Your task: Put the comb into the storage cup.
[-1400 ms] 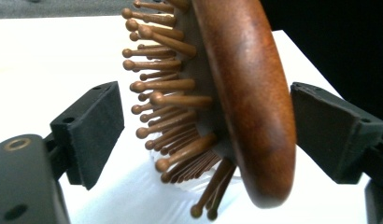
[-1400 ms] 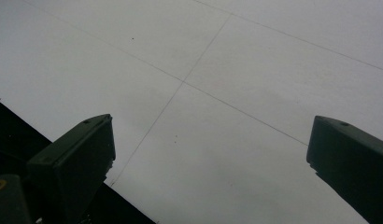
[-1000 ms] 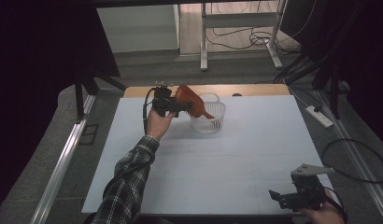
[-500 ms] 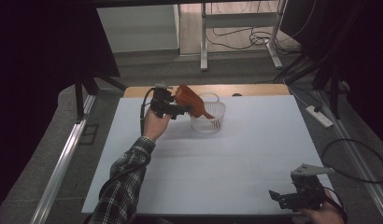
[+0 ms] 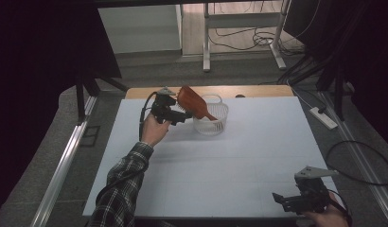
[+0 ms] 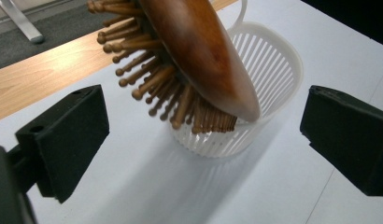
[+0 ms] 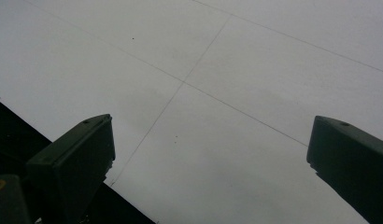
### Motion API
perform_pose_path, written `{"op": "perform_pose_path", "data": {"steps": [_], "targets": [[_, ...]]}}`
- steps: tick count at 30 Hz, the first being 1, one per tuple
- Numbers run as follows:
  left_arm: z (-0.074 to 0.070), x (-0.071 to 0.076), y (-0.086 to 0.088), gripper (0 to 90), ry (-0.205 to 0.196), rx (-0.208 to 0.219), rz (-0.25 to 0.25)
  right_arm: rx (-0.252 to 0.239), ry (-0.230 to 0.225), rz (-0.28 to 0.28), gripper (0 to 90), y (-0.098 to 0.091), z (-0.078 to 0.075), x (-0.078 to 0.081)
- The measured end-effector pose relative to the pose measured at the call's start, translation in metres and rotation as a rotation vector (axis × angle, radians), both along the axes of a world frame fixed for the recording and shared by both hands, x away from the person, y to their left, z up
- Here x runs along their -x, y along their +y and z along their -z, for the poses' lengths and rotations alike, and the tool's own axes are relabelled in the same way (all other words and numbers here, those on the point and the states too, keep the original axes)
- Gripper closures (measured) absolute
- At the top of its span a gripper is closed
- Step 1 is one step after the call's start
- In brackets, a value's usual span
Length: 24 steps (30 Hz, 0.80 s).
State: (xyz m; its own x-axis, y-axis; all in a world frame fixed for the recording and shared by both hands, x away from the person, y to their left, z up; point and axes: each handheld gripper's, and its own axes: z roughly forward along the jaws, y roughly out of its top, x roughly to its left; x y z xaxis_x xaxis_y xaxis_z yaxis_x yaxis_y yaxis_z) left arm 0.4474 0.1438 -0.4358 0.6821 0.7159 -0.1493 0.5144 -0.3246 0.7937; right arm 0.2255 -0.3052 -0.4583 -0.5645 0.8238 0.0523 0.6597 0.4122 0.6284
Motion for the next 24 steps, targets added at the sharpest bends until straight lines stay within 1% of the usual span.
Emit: {"op": "perform_pose_path", "data": {"steps": [7,10,16,20,24], "targets": [[0.002,0.008,0.007,1.1,-0.013,0.028,0.002,-0.001,0.000,-0.003,0.7,0.000,0.000,0.000],[0.002,0.012,0.010,1.2,-0.023,0.025,0.000,0.000,0.000,-0.005,0.7,0.000,0.000,0.000],[0.003,0.018,0.013,0.9,-0.019,0.037,-0.005,0.005,-0.001,-0.008,0.5,0.001,0.000,0.001],[0.004,0.022,0.016,0.8,-0.019,0.037,-0.012,0.005,-0.002,-0.007,0.3,0.001,0.000,0.001],[0.007,0.025,0.019,0.4,-0.009,0.036,-0.015,0.006,-0.003,-0.006,0.2,0.001,0.000,0.001]]}}
